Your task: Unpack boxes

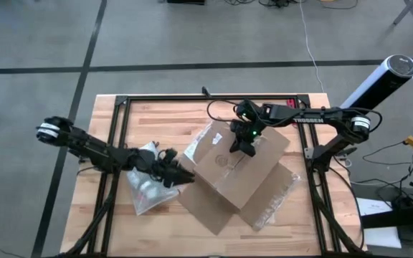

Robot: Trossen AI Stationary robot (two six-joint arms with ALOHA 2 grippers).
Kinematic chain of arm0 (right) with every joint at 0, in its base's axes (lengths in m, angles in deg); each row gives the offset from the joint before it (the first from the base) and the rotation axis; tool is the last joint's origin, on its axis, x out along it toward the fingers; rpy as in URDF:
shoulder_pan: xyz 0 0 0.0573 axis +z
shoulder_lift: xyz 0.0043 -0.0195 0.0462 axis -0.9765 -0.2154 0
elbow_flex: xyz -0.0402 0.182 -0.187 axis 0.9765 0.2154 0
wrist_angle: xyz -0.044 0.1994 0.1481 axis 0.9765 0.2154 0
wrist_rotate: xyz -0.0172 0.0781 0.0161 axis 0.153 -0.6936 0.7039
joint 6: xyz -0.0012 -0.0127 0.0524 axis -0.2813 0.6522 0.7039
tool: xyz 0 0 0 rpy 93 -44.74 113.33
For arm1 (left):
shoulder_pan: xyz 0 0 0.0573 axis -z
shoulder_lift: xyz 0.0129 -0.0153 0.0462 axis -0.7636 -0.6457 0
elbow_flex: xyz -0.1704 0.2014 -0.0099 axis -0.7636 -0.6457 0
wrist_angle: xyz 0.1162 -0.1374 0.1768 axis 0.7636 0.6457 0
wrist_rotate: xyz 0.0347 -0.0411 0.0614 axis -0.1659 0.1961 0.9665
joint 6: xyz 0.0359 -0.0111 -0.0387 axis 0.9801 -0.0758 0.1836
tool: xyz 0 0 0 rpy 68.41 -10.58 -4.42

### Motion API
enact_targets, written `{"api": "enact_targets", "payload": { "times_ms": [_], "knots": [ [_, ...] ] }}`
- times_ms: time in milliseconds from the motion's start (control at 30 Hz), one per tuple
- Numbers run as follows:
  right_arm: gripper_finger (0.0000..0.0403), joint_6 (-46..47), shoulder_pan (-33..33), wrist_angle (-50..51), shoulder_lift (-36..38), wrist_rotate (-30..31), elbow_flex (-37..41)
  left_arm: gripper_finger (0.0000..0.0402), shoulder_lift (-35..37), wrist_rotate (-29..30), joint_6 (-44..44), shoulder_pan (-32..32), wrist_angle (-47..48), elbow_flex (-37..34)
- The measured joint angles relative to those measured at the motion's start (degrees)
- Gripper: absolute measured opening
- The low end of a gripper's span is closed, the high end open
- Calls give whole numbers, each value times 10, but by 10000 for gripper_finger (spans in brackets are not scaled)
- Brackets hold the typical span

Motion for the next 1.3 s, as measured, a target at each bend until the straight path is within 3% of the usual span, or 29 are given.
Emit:
{"api": "enact_targets", "payload": {
  "times_ms": [267,500,700,867,1067,1133,1300],
  "knots": [
    [2,45,0,-78,-1,-7,1,275,-8,1,262,-86,203,136],
    [2,111,-7,-150,17,-10,3,275,-65,-10,393,-134,404,242],
    [2,144,-44,-178,79,10,2,275,-112,-45,452,-144,412,268],
    [2,105,-98,-99,126,67,2,275,-149,-46,491,-146,410,289],
    [2,74,-174,9,136,83,1,275,-183,-46,494,-151,403,307],
    [2,74,-194,36,136,135,1,275,-191,-47,480,-153,402,308],
    [2,61,-232,107,139,402,1,275,-196,-55,427,-156,424,311]
  ]
}}
